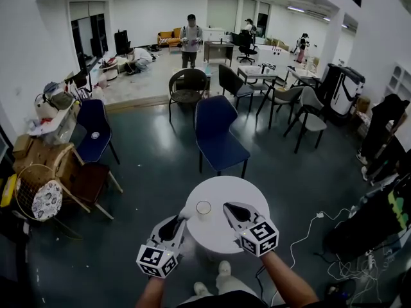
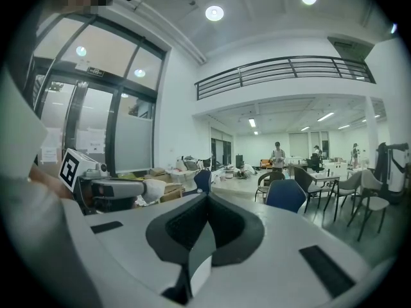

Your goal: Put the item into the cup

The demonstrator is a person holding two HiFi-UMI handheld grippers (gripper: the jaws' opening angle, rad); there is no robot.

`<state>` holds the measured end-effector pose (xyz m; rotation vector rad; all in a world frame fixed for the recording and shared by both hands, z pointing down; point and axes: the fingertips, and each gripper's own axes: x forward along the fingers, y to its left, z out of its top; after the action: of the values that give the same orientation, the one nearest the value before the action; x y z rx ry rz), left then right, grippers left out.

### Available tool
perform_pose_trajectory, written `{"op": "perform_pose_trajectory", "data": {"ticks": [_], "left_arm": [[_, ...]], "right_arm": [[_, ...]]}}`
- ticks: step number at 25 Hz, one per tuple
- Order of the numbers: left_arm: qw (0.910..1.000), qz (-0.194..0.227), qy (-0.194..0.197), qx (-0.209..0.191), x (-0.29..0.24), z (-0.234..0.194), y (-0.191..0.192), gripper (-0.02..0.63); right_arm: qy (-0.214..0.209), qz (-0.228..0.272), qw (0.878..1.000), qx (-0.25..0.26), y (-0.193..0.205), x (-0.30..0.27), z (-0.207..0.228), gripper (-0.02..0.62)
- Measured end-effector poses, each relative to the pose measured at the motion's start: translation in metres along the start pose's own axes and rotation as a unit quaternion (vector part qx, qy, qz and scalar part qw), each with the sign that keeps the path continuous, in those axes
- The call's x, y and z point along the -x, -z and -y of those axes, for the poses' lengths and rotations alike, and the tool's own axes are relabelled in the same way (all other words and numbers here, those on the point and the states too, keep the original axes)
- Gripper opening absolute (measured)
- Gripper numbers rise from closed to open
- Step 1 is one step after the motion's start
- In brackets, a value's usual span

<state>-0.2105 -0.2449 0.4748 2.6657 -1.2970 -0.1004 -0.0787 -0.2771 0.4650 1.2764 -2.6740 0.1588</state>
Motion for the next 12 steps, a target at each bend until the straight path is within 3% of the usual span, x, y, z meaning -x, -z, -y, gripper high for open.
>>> {"op": "perform_pose_trajectory", "data": {"ticks": [12], "left_arm": [[0.9998, -0.015, -0.007, 0.007, -0.040, -0.008, 0.019, 0.074]], "right_arm": [[-0.009, -0.005, 1.000, -0.008, 0.013, -0.026, 0.040, 0.016]]}}
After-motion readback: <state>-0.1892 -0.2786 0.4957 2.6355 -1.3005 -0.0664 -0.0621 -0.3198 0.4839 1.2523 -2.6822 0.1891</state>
